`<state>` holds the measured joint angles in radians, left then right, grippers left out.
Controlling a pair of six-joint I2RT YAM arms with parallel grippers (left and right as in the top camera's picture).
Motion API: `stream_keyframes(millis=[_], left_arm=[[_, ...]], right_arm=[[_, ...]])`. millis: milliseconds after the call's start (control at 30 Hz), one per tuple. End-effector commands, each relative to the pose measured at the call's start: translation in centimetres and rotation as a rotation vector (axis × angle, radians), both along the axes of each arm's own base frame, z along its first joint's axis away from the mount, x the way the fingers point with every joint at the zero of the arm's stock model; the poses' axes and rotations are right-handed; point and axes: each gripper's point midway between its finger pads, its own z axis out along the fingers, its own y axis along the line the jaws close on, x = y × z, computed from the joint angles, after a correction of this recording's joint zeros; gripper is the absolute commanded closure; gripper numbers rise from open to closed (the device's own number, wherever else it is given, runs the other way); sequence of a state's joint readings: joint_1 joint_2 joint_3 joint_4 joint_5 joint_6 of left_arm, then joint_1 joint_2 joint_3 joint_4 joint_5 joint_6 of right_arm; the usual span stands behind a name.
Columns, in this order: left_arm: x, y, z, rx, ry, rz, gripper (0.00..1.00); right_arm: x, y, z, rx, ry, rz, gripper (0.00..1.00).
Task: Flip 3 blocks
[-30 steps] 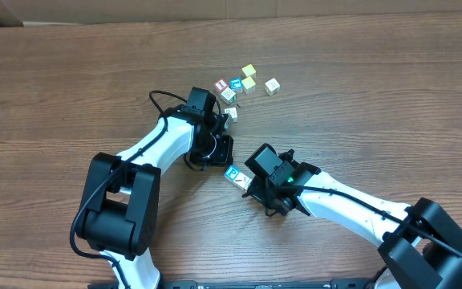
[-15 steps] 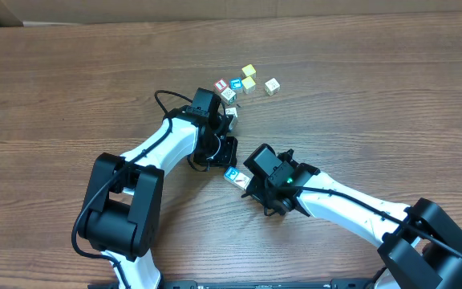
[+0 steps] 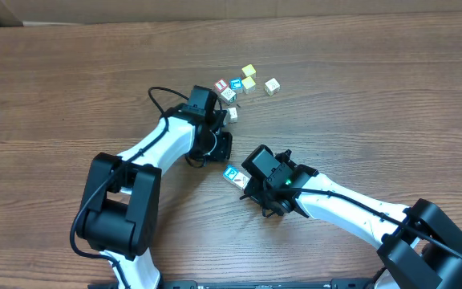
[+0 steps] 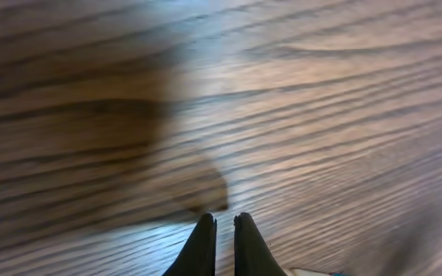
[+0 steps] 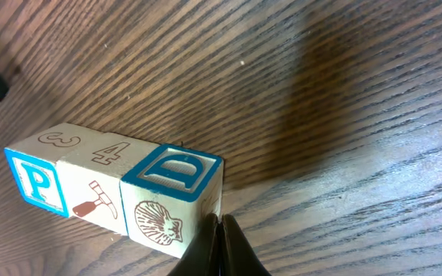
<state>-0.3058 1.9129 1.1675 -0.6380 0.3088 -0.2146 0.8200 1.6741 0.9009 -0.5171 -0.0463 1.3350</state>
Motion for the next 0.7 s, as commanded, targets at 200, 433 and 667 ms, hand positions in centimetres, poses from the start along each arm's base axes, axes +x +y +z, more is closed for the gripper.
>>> stream_keyframes(millis=[200,433,667], left_arm=[[-1.5,0.8,0.0,0.052,0.088,0.031,0.96],[-1.8,0.1,0.0,0.053,0.087,0.011,0.96],[-2.0,0.0,0.0,0.054,0.091,0.005,0.96]], right_arm=[[-0.3,-0.3,-0.1,-0.013,-0.002,-0.004,0.96],[-0.3,-0.4,-0.1,-0.014,0.000,-0.004,0.96],[-0.5,-0.6,-1.5,-0.035,0.034,-0.028,0.96]])
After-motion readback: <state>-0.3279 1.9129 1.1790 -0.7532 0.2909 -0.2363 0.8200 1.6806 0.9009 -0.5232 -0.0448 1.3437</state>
